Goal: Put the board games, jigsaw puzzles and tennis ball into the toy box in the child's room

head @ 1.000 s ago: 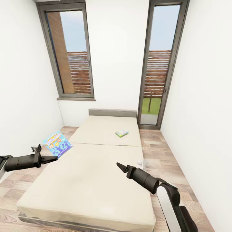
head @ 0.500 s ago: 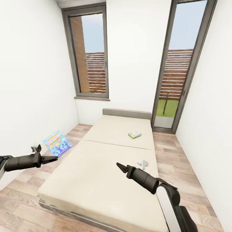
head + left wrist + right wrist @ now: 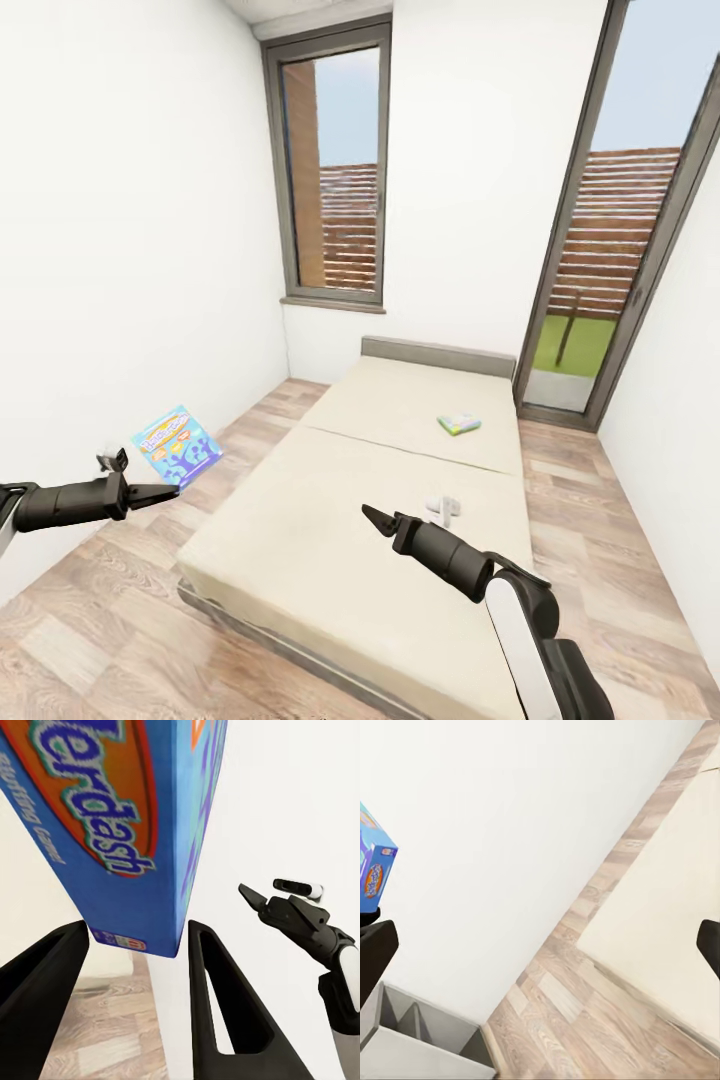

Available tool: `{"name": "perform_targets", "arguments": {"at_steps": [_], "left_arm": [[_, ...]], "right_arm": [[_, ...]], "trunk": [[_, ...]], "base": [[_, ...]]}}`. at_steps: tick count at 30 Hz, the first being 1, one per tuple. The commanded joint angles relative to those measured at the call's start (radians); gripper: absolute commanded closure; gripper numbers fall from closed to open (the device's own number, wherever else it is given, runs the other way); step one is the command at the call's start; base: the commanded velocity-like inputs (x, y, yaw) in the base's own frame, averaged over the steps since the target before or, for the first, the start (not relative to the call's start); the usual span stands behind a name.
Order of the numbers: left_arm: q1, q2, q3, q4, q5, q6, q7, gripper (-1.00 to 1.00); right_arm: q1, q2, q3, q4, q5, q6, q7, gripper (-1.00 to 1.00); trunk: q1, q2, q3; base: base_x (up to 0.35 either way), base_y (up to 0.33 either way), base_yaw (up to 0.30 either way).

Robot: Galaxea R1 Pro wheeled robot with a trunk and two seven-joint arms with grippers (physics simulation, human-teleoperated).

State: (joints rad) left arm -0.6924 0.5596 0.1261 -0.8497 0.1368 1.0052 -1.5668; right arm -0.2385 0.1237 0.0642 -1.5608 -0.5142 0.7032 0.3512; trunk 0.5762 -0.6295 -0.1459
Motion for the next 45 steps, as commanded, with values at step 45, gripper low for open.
{"name": "perform_targets", "arguments": {"at_steps": [45], "left_arm": [[-0.001, -0.001, -0.002, 0.0, 0.0, 0.01, -0.004, 1.0]], "right_arm": [[-0.001, 0.001, -0.001, 0.0, -0.001, 0.006, 0.0, -1.0]], "trunk": [[-0.126, 0.23, 0.102]], "base": [[-0.02, 0.0, 0.292]]}}
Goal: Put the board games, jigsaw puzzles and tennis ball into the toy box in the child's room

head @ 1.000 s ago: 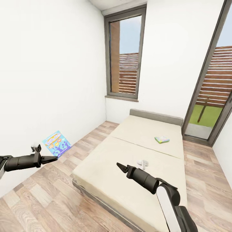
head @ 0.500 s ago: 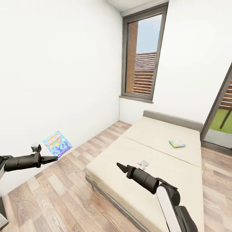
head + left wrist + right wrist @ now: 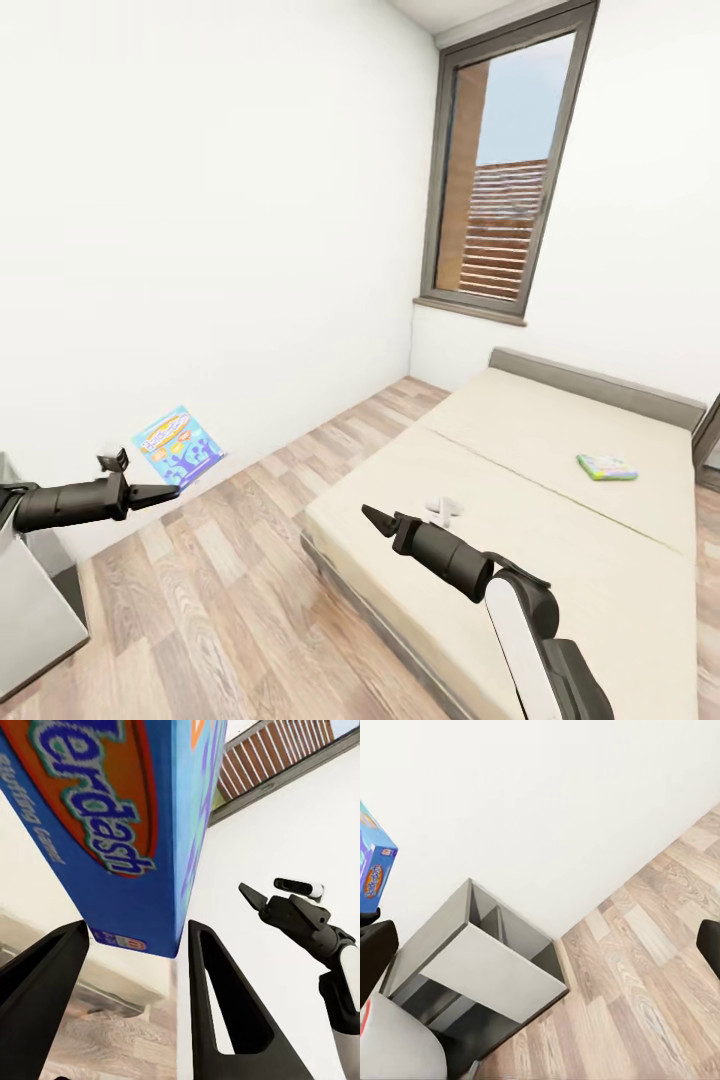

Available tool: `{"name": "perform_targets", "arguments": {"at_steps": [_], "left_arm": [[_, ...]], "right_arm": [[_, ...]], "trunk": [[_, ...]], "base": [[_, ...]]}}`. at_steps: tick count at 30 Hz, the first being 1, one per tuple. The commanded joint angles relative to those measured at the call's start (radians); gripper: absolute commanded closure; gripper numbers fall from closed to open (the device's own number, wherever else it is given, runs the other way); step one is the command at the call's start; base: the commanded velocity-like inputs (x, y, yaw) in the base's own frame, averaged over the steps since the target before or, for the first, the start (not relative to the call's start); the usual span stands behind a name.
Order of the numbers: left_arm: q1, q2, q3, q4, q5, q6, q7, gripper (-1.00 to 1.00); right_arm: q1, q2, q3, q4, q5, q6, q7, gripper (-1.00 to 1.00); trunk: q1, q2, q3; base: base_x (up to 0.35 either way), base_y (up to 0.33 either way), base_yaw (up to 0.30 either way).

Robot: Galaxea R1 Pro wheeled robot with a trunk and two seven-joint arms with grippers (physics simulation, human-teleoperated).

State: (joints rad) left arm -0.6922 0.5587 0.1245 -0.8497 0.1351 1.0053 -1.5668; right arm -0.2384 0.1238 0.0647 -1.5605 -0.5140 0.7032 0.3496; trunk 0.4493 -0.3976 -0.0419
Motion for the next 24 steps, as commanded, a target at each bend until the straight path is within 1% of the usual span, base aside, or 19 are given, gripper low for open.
{"name": "perform_targets", "arguments": {"at_steps": [1, 24], "left_arm": [[-0.001, 0.0, 0.0, 0.0, 0.002, 0.01, -0.004, 1.0], [-0.001, -0.001, -0.002, 0.0, 0.001, 0.009, -0.004, 1.0]], "right_arm": [[-0.001, 0.001, -0.001, -0.001, -0.001, 0.006, 0.002, -1.0], [-0.001, 0.001, -0.002, 0.0, -0.001, 0.005, 0.002, -1.0]], "trunk": [[0.001, -0.002, -0.002], [0.001, -0.002, -0.002]], "base": [[0.0, 0.0, 0.292], [0.0, 0.0, 0.292]]}}
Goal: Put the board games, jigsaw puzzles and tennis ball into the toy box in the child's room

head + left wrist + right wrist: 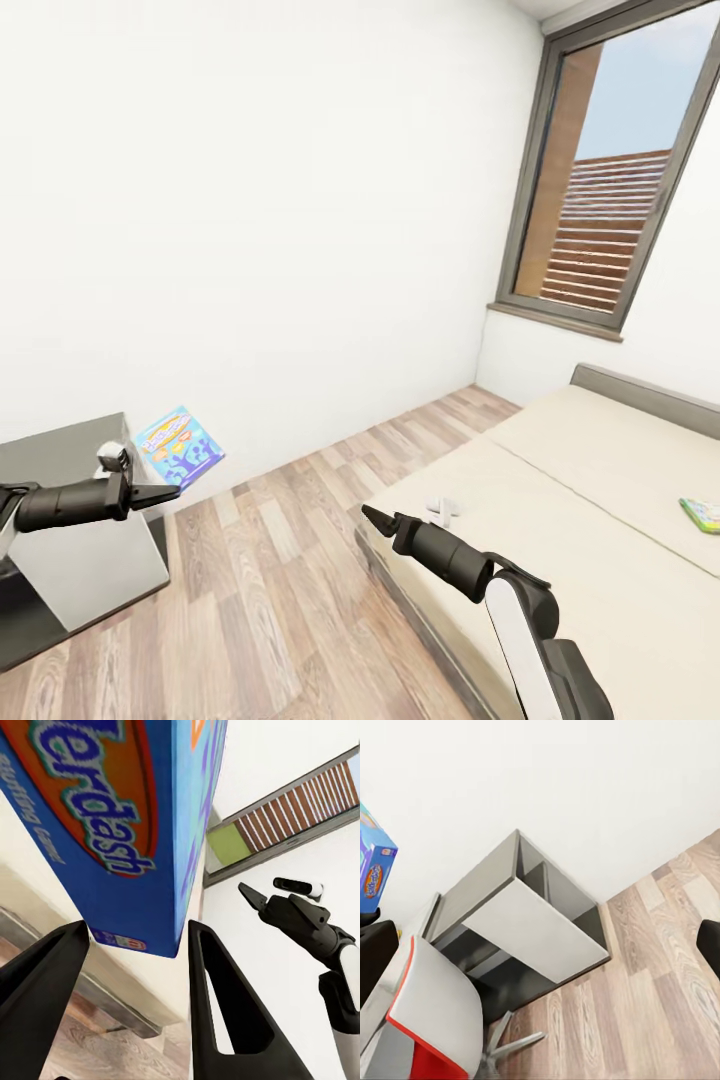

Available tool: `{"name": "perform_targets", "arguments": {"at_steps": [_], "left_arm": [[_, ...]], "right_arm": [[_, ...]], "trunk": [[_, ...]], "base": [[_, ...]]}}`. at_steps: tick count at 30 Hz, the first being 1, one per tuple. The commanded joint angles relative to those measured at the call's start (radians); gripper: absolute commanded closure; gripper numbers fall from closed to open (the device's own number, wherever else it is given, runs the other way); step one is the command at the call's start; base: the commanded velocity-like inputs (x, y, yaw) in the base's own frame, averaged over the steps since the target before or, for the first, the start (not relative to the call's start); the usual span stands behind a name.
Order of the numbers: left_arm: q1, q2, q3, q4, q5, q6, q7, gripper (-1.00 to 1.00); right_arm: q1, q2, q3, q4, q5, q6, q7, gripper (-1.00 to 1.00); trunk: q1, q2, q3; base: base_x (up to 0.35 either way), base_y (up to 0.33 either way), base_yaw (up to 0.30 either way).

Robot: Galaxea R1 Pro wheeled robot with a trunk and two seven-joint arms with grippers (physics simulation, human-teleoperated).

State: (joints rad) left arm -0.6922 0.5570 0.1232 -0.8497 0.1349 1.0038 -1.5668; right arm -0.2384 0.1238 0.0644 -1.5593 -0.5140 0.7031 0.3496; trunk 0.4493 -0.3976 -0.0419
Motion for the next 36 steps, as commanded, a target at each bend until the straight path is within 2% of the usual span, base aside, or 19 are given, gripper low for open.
{"name": "perform_targets", "arguments": {"at_steps": [1, 25, 36], "left_arm": [[-0.001, 0.0, 0.0, 0.0, 0.002, 0.01, -0.004, 1.0], [-0.001, -0.011, 0.0, 0.0, 0.005, 0.002, -0.004, 1.0], [-0.001, -0.022, 0.001, 0.001, 0.005, 0.001, -0.004, 1.0]], "right_arm": [[-0.001, 0.001, -0.001, -0.001, -0.001, 0.006, 0.002, -1.0], [-0.001, 0.001, 0.0, -0.001, -0.001, 0.006, 0.002, -1.0], [-0.001, 0.001, 0.002, -0.002, -0.001, 0.004, 0.002, -1.0]], "trunk": [[0.001, -0.002, -0.002], [0.001, -0.002, -0.002], [0.001, -0.002, -0.005]], "base": [[0.0, 0.0, 0.292], [0.002, 0.0, 0.291], [0.263, 0.0, 0.048]]}}
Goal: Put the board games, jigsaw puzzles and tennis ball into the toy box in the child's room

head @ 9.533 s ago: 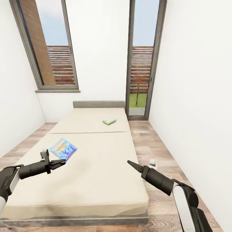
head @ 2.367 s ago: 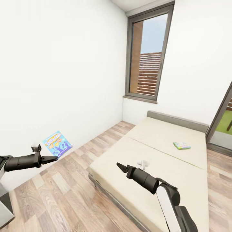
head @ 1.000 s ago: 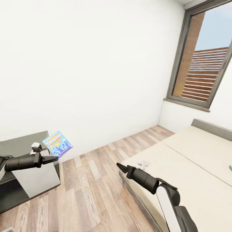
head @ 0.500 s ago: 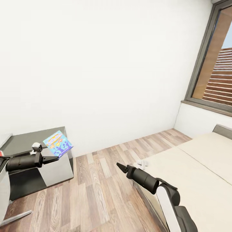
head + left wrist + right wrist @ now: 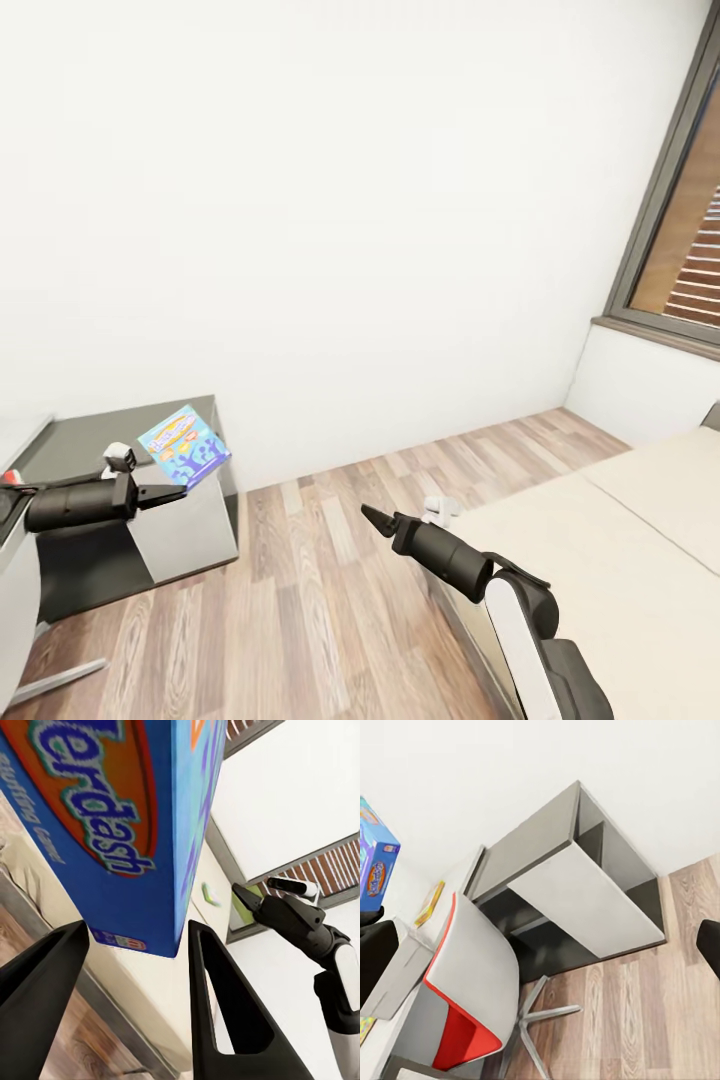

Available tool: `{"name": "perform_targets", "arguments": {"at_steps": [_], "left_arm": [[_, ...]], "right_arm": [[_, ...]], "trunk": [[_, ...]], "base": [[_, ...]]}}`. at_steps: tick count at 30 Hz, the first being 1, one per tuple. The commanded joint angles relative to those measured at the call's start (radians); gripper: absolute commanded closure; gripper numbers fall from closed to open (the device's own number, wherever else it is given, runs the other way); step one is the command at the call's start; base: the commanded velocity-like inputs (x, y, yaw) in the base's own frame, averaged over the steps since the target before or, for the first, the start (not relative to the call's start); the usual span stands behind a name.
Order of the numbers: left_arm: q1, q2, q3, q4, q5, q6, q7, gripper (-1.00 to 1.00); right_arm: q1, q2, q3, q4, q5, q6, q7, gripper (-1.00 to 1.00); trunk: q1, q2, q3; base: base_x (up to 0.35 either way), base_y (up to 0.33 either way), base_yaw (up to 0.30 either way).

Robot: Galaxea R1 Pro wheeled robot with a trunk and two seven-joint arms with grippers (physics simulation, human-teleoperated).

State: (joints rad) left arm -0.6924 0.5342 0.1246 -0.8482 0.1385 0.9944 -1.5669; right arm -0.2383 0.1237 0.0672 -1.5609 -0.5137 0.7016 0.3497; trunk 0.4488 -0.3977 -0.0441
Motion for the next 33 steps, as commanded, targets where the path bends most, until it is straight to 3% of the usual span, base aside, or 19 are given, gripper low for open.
{"name": "perform_targets", "arguments": {"at_steps": [1, 10, 33], "left_arm": [[-0.001, 0.0, 0.0, 0.0, 0.001, 0.01, -0.004, 1.0], [-0.001, -0.003, -0.002, 0.0, 0.001, 0.01, -0.004, 1.0], [-0.001, -0.01, 0.0, 0.0, 0.001, 0.01, -0.004, 1.0]], "right_arm": [[-0.001, 0.001, -0.001, -0.001, -0.001, 0.006, 0.002, -1.0], [-0.001, 0.001, -0.001, -0.001, -0.002, 0.007, 0.002, -1.0], [-0.001, 0.001, -0.001, -0.001, -0.002, 0.007, 0.002, -1.0]], "trunk": [[0.001, -0.002, -0.004], [0.001, -0.002, -0.016], [0.001, -0.002, -0.034]], "base": [[0.323, 0.0, 0.002], [0.312, 0.049, 0.131], [0.282, -0.031, 0.252]]}}
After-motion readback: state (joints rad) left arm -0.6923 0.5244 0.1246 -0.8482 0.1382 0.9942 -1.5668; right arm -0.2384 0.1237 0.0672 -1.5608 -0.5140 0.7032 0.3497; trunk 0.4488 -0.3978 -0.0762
